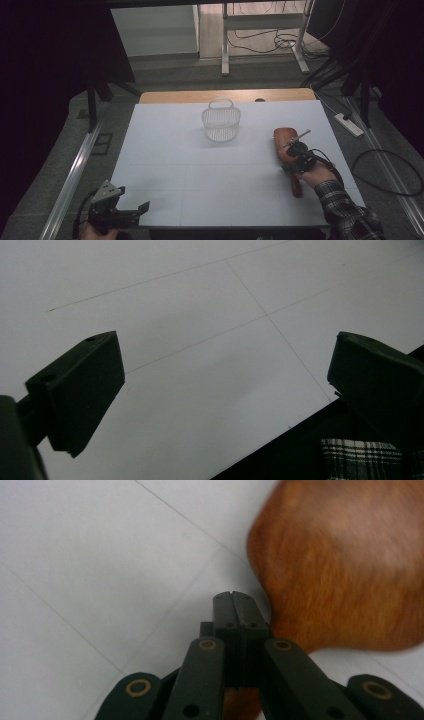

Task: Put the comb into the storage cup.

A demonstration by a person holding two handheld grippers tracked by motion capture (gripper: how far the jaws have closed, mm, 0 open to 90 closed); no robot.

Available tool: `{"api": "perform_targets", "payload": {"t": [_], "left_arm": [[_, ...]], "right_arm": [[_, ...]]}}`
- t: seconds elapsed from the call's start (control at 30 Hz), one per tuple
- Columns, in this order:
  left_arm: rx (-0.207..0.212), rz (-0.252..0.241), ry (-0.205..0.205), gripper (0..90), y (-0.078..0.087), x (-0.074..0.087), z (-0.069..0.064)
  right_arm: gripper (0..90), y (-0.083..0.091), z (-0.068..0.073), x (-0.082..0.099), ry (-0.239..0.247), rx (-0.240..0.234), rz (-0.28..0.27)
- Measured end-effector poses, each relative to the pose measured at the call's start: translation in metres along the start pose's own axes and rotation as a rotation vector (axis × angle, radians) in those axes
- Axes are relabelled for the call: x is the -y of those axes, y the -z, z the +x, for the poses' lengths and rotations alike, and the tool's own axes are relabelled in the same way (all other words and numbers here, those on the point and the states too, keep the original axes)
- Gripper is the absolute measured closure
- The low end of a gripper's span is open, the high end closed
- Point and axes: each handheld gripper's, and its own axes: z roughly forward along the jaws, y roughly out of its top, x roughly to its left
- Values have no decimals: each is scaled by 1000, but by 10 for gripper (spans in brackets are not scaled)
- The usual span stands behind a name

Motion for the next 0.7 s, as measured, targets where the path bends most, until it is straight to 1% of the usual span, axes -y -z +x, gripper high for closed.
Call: {"api": "perform_targets", "payload": {"t": [0.17, 0.2, 0.43, 0.63, 0.7], "left_arm": [[-3, 1, -2, 28, 0, 0, 0], [-3, 1, -2, 28, 0, 0, 0], [-4, 1, -2, 28, 0, 0, 0], [-5, 3, -5, 28, 0, -1, -1], [-5, 4, -4, 28, -1, -1, -1]], "right_arm": [[891, 5, -6, 9, -13, -1, -12], [891, 7, -9, 13, -22, -1, -22], [891, 12, -20, 24, -44, 13, -31], [891, 15, -27, 30, -52, 37, -35], [891, 15, -29, 31, -57, 37, -33]]}}
